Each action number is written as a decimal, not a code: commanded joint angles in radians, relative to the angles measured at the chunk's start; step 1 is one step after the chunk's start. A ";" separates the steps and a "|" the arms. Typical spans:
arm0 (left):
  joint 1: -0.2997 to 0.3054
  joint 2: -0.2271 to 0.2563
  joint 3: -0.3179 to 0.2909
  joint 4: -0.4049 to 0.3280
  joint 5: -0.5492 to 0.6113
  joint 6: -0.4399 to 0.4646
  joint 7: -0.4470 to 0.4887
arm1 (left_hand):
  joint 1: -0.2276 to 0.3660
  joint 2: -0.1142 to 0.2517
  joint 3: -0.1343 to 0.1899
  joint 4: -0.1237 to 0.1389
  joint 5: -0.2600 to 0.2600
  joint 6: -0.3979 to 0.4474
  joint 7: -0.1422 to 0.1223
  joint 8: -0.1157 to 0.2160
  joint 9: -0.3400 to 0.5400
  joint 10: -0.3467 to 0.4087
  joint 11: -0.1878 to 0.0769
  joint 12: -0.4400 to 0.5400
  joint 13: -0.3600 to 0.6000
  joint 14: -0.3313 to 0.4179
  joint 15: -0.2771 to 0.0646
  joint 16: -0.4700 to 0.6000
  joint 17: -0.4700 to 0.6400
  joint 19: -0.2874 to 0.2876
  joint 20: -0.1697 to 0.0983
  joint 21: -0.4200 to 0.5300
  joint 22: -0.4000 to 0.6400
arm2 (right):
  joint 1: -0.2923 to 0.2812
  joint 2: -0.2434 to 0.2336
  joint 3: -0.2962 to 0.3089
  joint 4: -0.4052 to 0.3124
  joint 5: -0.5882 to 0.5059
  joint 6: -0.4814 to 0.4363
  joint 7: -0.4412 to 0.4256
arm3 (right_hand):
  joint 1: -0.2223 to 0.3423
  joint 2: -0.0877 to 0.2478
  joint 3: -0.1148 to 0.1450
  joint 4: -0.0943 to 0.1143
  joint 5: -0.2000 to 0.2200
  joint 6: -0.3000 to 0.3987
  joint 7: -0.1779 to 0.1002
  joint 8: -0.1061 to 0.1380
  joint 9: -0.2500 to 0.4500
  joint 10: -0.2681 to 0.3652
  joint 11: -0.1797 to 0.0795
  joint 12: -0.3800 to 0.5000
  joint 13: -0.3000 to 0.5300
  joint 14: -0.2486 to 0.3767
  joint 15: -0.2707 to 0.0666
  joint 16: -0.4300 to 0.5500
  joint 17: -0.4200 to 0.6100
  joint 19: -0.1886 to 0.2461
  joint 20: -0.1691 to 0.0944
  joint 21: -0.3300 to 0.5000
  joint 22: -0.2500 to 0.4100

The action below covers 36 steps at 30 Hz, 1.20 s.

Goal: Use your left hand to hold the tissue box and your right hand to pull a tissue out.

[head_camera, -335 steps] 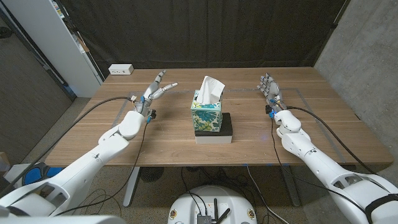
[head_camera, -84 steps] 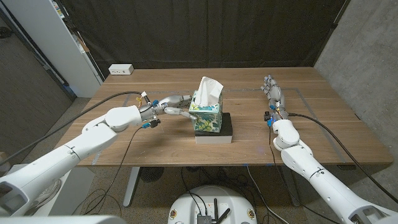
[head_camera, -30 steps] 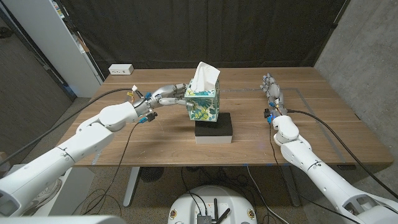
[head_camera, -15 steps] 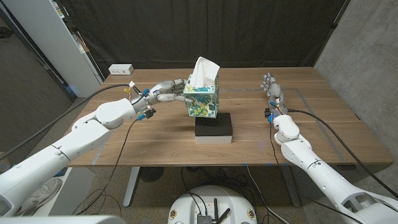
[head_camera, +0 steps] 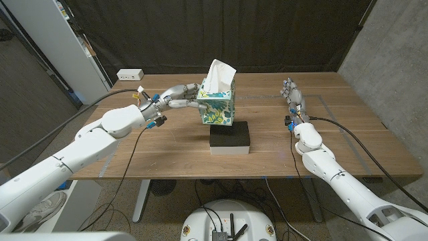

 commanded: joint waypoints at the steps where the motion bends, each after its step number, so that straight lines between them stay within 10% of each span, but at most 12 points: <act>1: -0.013 -0.010 0.007 0.012 -0.001 0.002 -0.011 | 0.001 0.010 0.007 -0.001 0.006 0.001 0.001 0.003 0.003 0.012 0.000 -0.004 0.003 0.010 -0.125 0.001 0.004 0.007 -0.005 -0.004 0.003 | -0.011 -0.007 0.001 -0.018 0.006 -0.014 -0.003 | 0.006 0.022 0.000 -0.005 0.002 0.007 0.001 0.007 0.003 0.005 0.000 -0.002 0.003 0.001 -0.009 -0.003 0.003 -0.001 -0.006 -0.005 0.004; 36: -0.022 -0.022 0.018 0.028 0.002 -0.010 -0.018 | 0.003 0.018 0.014 -0.003 0.006 0.000 0.001 0.007 0.003 0.015 0.000 -0.008 0.012 0.015 -0.127 -0.011 0.003 -0.003 -0.010 -0.015 0.002 | -0.156 -0.032 0.036 -0.169 -0.013 0.003 -0.074 | 0.007 0.024 0.002 -0.008 0.001 0.003 0.003 0.006 0.002 0.001 0.003 -0.004 0.003 -0.002 -0.009 -0.004 0.002 0.000 -0.011 -0.015 0.004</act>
